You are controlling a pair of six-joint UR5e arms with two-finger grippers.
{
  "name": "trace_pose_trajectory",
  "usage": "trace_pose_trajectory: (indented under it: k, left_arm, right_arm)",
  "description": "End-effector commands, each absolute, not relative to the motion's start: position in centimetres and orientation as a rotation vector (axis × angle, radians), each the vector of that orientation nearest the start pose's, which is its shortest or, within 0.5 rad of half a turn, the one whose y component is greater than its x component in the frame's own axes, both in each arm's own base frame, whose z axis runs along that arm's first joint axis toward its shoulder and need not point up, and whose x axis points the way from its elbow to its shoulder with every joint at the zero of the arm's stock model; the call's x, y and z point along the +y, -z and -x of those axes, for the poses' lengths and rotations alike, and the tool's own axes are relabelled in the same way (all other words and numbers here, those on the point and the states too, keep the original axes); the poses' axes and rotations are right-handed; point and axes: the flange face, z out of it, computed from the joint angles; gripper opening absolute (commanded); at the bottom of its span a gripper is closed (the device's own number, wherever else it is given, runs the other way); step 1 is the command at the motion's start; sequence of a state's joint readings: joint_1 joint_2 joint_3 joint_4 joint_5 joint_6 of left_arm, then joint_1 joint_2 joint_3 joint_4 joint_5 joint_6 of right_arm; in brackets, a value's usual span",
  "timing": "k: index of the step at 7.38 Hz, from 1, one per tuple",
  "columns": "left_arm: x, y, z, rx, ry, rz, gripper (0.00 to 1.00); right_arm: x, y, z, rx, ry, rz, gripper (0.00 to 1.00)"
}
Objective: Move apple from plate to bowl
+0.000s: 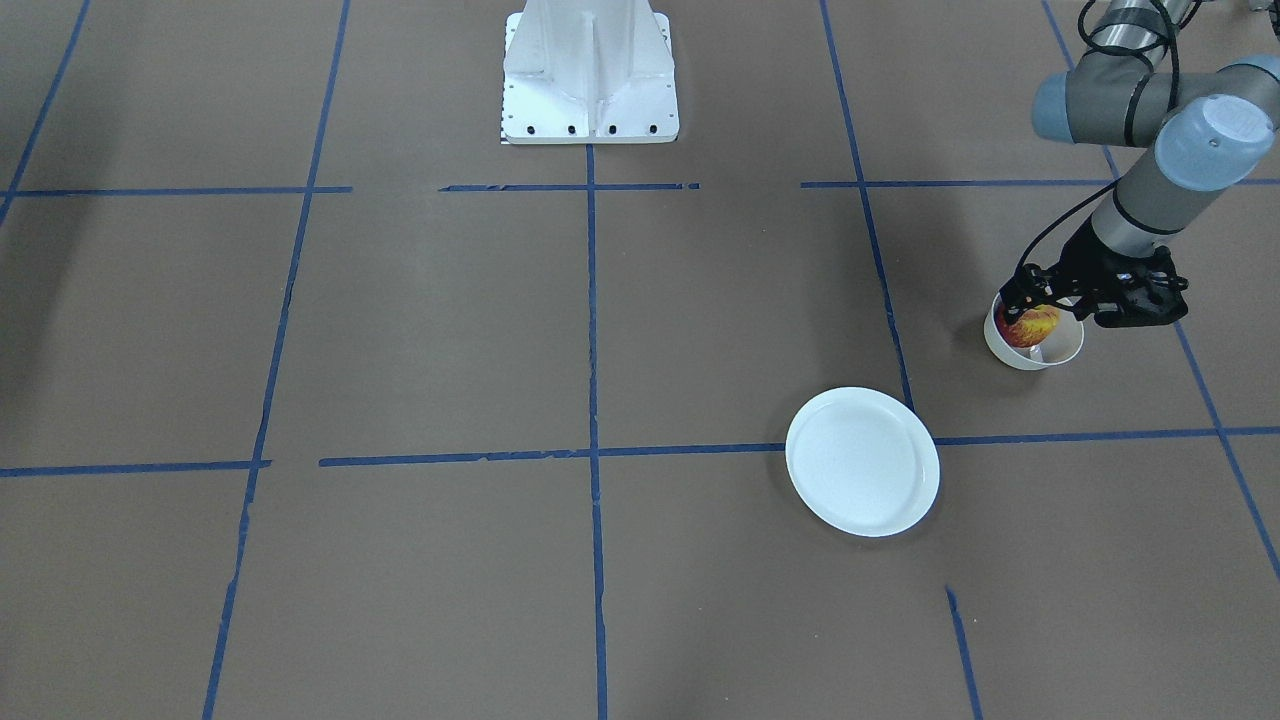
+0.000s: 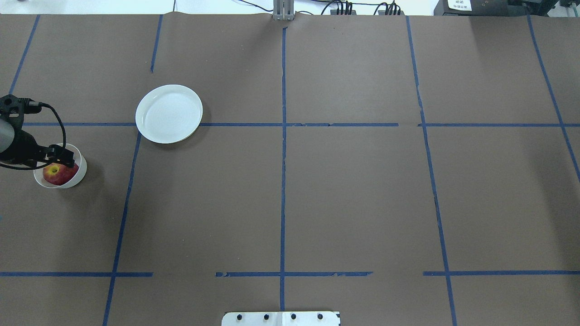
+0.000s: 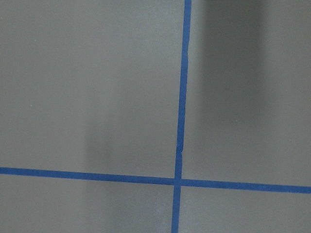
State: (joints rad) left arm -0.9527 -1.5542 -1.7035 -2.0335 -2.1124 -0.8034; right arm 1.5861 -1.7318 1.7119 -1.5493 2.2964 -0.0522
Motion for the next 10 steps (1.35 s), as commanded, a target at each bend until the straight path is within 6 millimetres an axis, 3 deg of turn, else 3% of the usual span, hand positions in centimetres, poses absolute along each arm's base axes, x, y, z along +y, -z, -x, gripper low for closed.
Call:
trace_pose_trajectory:
  k: [1, 3, 4, 5, 6, 7, 8, 9, 10]
  left_arm:
    - [-48.5, -56.9, -17.2, 0.718, -0.069, -0.157, 0.99]
    - [-49.9, -57.4, -9.9, 0.726, -0.153, -0.179, 0.99]
    - [-50.0, -57.9, -5.2, 0.759, -0.181, -0.217, 0.99]
    - [-49.9, -59.2, -2.8, 0.730, -0.215, -0.174, 0.99]
    - [-49.3, -60.5, 1.4, 0.708, -0.228, -0.129, 0.99]
    - [-48.6, -61.4, 4.3, 0.702, -0.220, -0.112, 1.00]
    - [-47.5, -62.3, 8.9, 0.704, -0.107, -0.089, 1.00]
    - [-46.8, -62.6, 11.1, 0.706, -0.052, -0.077, 1.00]
    - [-46.9, -62.7, 11.1, 0.706, -0.051, -0.076, 1.00]
  right_arm:
    - [-42.3, -66.4, -7.4, -0.725, 0.036, -0.026, 1.00]
    - [-42.3, -66.4, -7.4, -0.725, 0.036, -0.026, 1.00]
    - [-42.3, -66.4, -7.4, -0.725, 0.036, -0.026, 1.00]
    - [-42.3, -66.4, -7.4, -0.725, 0.036, -0.026, 1.00]
    - [-42.3, -66.4, -7.4, -0.725, 0.036, -0.026, 1.00]
    - [-42.3, -66.4, -7.4, -0.725, 0.036, -0.026, 1.00]
    - [-42.3, -66.4, -7.4, -0.725, 0.036, -0.026, 1.00]
    - [-42.3, -66.4, -7.4, -0.725, 0.036, -0.027, 1.00]
    - [-42.3, -66.4, -7.4, -0.725, 0.036, -0.026, 1.00]
